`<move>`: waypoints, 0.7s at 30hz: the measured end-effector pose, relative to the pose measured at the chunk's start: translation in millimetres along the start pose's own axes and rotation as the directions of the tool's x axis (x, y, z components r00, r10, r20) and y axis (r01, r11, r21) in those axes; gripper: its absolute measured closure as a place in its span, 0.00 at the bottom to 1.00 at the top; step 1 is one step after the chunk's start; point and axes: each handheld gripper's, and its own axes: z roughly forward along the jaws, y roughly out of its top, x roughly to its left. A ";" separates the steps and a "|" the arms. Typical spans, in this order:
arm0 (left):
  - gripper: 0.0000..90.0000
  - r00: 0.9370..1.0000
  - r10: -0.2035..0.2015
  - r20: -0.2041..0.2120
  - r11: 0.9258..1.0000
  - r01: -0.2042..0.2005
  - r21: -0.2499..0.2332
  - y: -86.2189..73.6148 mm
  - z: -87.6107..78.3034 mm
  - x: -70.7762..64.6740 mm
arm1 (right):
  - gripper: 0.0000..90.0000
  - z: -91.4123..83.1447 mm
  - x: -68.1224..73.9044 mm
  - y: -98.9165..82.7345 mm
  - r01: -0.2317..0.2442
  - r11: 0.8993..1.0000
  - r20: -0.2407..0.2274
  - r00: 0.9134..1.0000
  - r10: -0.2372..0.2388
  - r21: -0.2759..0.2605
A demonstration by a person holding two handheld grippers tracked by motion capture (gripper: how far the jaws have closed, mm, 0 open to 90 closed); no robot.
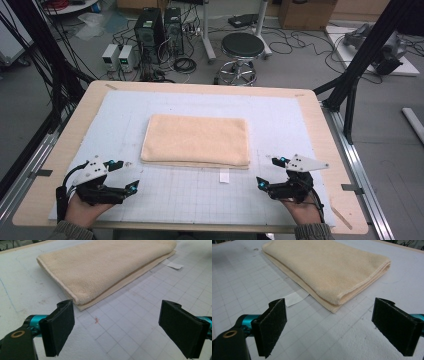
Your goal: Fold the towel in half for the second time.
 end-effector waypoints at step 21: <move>0.15 1.000 -0.013 -0.005 1.000 0.013 0.000 -8.8 -13.5 -1.7 | 0.13 -10.7 5.3 -8.5 0.001 1.000 0.003 1.000 -0.001 0.008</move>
